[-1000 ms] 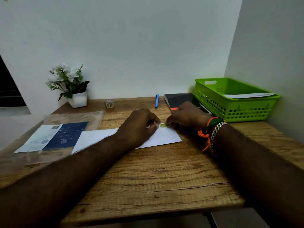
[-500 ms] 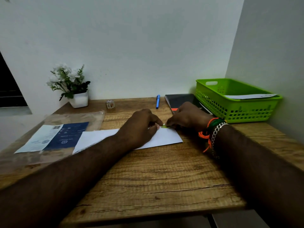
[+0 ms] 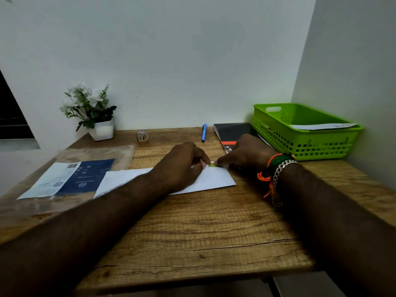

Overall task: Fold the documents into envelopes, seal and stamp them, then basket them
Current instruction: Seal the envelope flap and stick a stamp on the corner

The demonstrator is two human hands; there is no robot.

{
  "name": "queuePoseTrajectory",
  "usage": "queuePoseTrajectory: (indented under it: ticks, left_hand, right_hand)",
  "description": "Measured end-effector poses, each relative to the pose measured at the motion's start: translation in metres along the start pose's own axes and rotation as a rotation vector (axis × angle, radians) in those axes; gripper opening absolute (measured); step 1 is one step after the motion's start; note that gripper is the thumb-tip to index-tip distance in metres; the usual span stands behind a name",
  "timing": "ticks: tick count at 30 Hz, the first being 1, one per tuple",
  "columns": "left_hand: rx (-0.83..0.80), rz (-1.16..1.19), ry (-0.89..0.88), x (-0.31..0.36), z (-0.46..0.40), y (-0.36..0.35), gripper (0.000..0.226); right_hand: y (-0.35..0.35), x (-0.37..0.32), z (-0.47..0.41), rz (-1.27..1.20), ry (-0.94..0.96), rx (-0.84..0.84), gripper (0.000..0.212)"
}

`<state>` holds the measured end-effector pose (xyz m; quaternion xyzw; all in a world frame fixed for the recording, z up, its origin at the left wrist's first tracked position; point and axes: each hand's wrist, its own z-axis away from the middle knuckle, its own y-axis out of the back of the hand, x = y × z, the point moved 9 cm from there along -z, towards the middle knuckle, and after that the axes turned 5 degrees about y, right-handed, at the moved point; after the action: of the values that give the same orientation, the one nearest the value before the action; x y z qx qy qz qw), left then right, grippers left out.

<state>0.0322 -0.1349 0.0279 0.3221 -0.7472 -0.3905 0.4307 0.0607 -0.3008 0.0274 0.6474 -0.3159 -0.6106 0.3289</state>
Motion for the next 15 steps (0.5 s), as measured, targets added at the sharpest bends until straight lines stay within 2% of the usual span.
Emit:
queuePoseTrajectory:
  ticks: [2, 5, 9, 15]
  left_hand:
    - [-0.016, 0.021, 0.029, -0.002, -0.002, -0.001, 0.021]
    - [-0.054, 0.126, 0.111, -0.007, -0.009, -0.001, 0.021]
    - [-0.015, 0.241, 0.203, -0.013, -0.019, 0.001, 0.012]
    - [0.016, 0.214, 0.195, -0.011, -0.015, 0.000, 0.003]
  right_hand:
    - [0.002, 0.004, 0.000, -0.056, -0.018, -0.025, 0.026]
    - [0.004, 0.007, -0.004, -0.142, -0.027, -0.015, 0.035]
    - [-0.004, 0.003, -0.002, -0.104, 0.011, -0.027, 0.037]
    - [-0.006, 0.000, -0.003, 0.034, 0.025, -0.013, 0.041]
